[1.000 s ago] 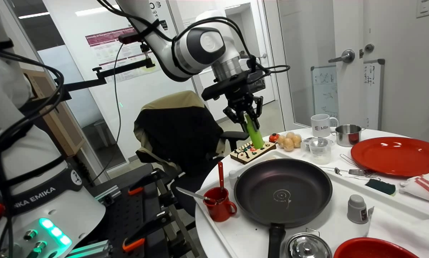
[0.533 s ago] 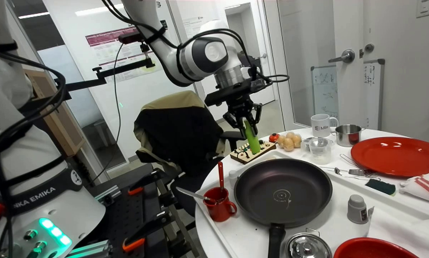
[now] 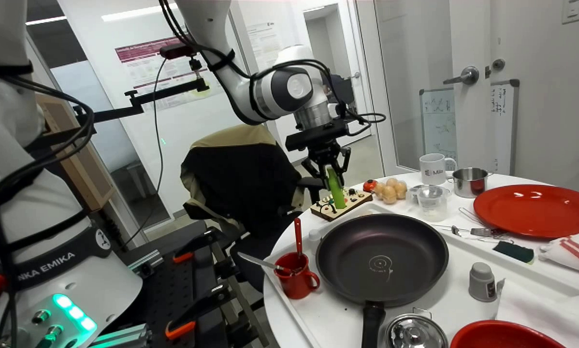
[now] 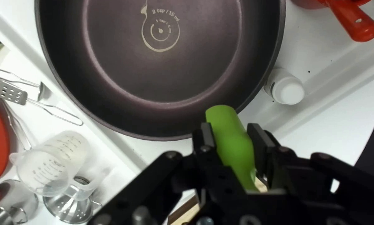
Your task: Move the green bottle to the left
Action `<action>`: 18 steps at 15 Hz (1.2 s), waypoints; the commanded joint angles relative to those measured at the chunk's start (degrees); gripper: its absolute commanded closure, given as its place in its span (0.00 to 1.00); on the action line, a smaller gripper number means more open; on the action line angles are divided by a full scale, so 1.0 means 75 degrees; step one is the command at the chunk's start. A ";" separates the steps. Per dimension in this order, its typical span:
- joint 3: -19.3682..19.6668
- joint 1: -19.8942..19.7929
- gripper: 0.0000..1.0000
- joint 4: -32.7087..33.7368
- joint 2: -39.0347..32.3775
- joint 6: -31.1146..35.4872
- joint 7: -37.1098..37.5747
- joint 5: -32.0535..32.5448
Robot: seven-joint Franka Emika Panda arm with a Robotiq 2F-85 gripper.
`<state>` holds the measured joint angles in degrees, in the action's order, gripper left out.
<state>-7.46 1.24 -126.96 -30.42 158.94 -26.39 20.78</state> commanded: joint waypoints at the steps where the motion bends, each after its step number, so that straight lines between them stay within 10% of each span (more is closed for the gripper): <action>1: -0.0188 0.0059 0.92 0.0330 -0.0356 -0.0094 -0.0429 0.0014; 18: 0.0109 0.1057 0.92 0.0361 -0.1001 -0.0416 -0.0745 0.1054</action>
<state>-8.21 7.36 -125.22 -36.64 156.25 -32.26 26.17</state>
